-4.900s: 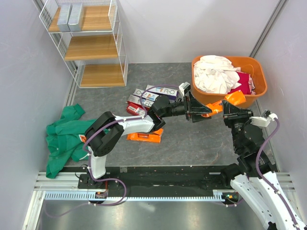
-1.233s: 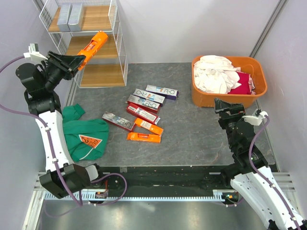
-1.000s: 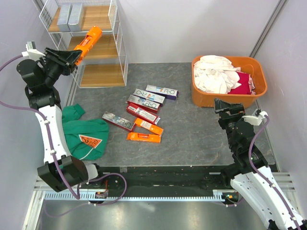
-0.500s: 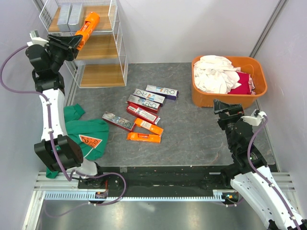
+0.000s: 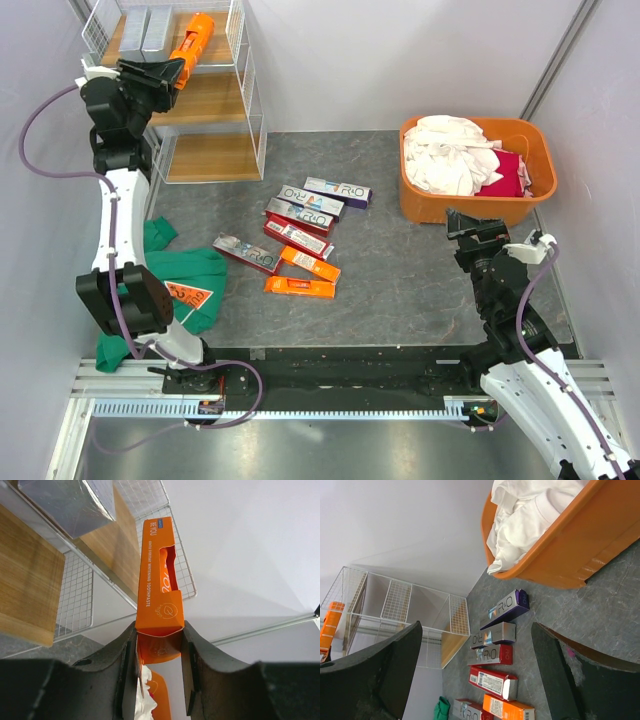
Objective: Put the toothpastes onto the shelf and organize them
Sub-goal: Place the toothpaste on the shelf.
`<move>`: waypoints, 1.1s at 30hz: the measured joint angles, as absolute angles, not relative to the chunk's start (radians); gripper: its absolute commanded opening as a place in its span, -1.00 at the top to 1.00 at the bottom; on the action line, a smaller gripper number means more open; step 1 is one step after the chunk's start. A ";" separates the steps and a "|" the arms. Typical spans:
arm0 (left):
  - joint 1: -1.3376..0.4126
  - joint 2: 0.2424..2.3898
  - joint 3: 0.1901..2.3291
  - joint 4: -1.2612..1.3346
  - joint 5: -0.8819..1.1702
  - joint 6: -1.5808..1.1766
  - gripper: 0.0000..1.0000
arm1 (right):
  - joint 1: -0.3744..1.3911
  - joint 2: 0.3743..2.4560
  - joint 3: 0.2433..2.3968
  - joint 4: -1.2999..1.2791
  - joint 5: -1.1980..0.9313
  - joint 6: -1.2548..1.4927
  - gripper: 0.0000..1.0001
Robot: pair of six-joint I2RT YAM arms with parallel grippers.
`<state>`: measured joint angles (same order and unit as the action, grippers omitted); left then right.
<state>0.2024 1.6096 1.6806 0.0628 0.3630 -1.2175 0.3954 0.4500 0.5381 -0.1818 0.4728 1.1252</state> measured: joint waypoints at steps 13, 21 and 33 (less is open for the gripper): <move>0.168 1.664 1.684 0.070 0.212 -1.284 0.75 | 0.395 0.446 0.531 -0.189 0.480 1.114 -0.96; 0.166 1.708 1.710 0.099 0.166 -1.321 0.74 | 0.395 0.442 0.531 -0.195 0.493 1.109 -0.96; 0.164 1.799 1.825 0.068 0.120 -1.348 0.67 | 0.395 0.426 0.530 -0.200 0.506 1.099 -0.96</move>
<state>0.1642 1.7992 1.8252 0.0677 0.1204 -1.3483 0.3954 0.4263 0.5304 -0.2001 0.5056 1.0992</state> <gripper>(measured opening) 0.411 0.979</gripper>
